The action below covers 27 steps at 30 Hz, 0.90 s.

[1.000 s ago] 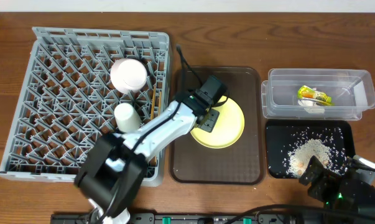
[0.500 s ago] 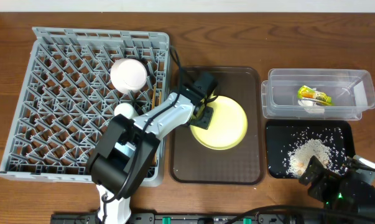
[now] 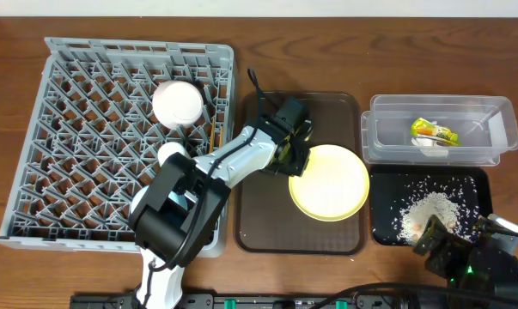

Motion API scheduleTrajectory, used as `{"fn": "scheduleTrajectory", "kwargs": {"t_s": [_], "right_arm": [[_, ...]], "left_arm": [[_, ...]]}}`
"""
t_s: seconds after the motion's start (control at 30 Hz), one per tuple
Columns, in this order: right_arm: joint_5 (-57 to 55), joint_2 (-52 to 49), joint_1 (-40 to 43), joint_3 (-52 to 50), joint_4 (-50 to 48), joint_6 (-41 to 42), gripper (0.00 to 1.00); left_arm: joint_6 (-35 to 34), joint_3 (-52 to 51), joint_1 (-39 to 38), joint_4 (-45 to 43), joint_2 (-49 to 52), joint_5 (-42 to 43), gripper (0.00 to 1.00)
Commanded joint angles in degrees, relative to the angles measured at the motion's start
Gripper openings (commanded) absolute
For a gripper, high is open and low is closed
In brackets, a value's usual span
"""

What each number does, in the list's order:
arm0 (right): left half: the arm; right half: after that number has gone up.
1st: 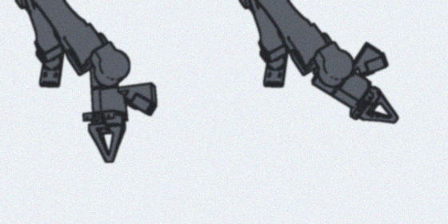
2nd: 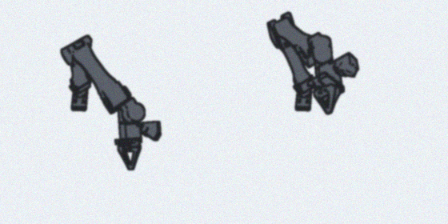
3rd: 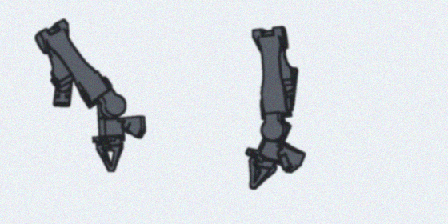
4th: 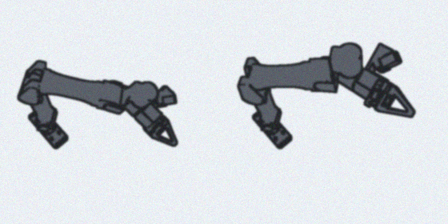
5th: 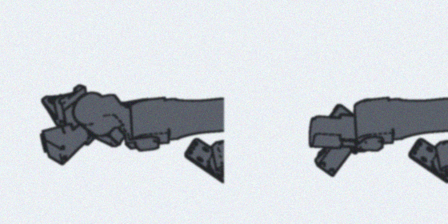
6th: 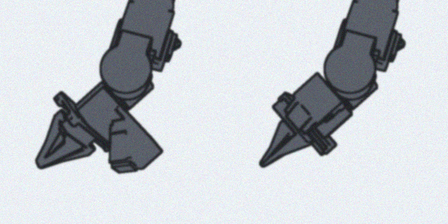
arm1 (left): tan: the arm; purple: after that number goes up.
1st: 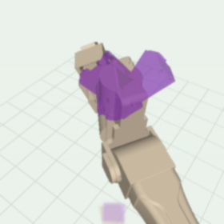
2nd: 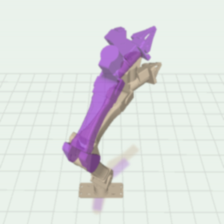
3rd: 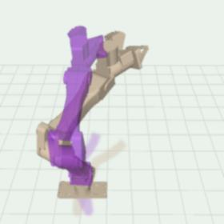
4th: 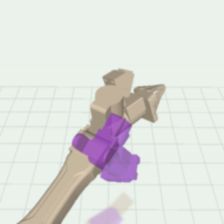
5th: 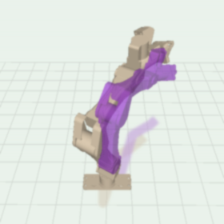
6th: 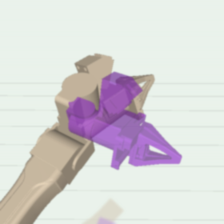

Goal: Sort waste into correct bins and load items into the dishwasher
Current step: 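Lower the yellow plate upright into the rack slots with the left gripper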

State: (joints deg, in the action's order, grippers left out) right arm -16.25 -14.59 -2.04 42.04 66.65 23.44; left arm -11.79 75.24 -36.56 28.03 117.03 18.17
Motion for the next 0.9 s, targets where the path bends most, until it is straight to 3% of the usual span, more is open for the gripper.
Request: {"fn": "scheduleTrajectory", "kwargs": {"t_s": [0.0, 0.1, 0.53, 0.7, 0.87], "right_arm": [[-0.22, 0.02, 0.37, 0.20, 0.07, 0.28, 0.99], [-0.22, 0.02, 0.37, 0.20, 0.07, 0.28, 0.99], [-0.22, 0.02, 0.37, 0.20, 0.07, 0.28, 0.99], [-0.22, 0.02, 0.37, 0.20, 0.07, 0.28, 0.99], [-0.22, 0.02, 0.37, 0.20, 0.07, 0.28, 0.99]], "left_arm": [[0.57, -4.09, -0.42, 1.90, 4.55, -1.29, 0.07], [0.50, -4.09, 0.13, 2.62, -0.35, -4.37, 0.07], [-0.15, -4.09, -0.17, 12.79, -33.31, -40.74, 0.07], [0.24, -4.09, -0.17, 13.46, -39.45, -58.62, 0.07], [6.14, -4.09, -0.15, 11.50, -40.35, -75.60, 0.07]]}}
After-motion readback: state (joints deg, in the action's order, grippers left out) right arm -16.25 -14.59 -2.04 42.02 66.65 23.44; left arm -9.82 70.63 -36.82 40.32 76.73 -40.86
